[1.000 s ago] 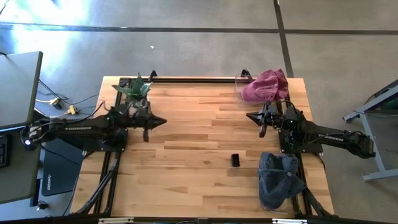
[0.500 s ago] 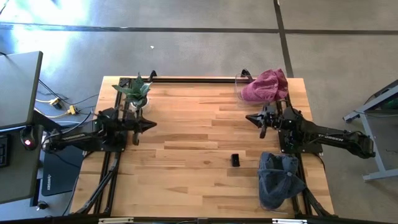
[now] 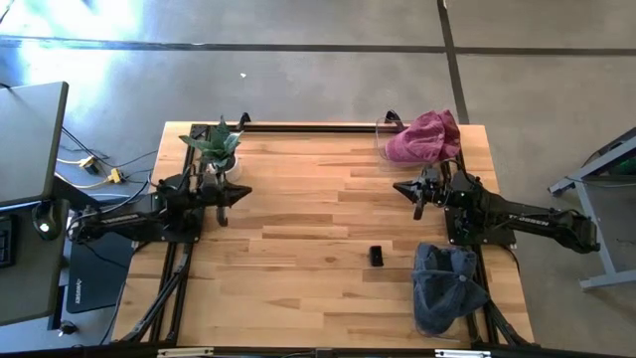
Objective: Pick & Place hat
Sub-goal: Return to Home Position
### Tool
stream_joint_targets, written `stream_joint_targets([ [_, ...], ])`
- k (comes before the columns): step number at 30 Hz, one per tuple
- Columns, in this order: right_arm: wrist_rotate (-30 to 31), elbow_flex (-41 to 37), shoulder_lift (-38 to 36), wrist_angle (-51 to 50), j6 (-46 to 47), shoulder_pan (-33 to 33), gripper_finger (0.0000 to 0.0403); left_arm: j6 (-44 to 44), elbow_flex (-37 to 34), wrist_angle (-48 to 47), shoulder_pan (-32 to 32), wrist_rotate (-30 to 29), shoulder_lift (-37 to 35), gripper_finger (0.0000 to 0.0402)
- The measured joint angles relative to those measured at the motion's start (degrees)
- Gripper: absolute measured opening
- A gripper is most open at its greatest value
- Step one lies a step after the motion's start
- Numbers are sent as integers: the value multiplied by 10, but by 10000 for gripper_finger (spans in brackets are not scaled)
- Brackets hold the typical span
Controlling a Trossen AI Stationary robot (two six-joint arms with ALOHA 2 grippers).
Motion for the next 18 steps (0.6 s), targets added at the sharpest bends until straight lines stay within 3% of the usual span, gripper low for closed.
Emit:
stream_joint_targets([
  [6, 17, 0, 0, 1, -8, 0, 0, -4, 0, 5, -26, -38, 20, 0],
  [18, -4, 0, 0, 62, -92, 13, 0, -8, -1, 5, -31, -5, 46, 0],
])
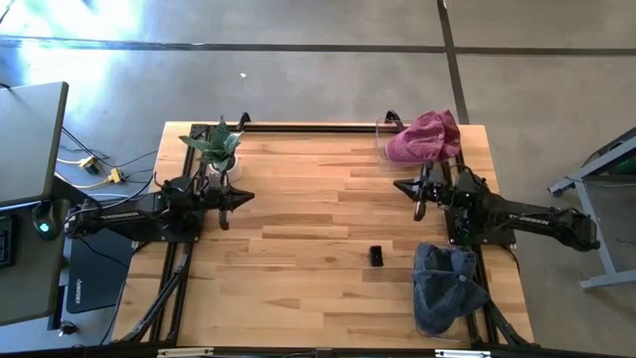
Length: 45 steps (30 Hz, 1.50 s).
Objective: Pick & Place hat
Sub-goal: Return to Home Position
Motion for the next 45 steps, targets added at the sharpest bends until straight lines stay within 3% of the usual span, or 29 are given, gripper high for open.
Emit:
stream_joint_targets([
  [5, 52, 0, 0, 26, -17, 41, 0, 0, 0, 0, 0, 0, 0, 0],
  [14, 76, 0, -19, 6, -18, 168, 0, 0, 0, 0, 0, 0, 0, 0],
  [20, -24, 2, -120, -124, 8, 147, 0, 0, 0, 1, 0, 0, 0, 0],
  [23, -36, 7, -185, -156, 13, 133, 0, 0, 0, 1, 0, -1, 0, 0],
  [27, -65, 15, -182, -176, -11, 119, 0, 0, 1, -4, 0, -1, 0, 0],
  [34, 34, 15, -184, -191, 17, 116, 0, 0, 5, -5, 0, 0, 0, 0],
  [45, -11, 15, -183, -186, 21, 117, 0, 0, 5, -6, 0, -2, 0, 0],
])
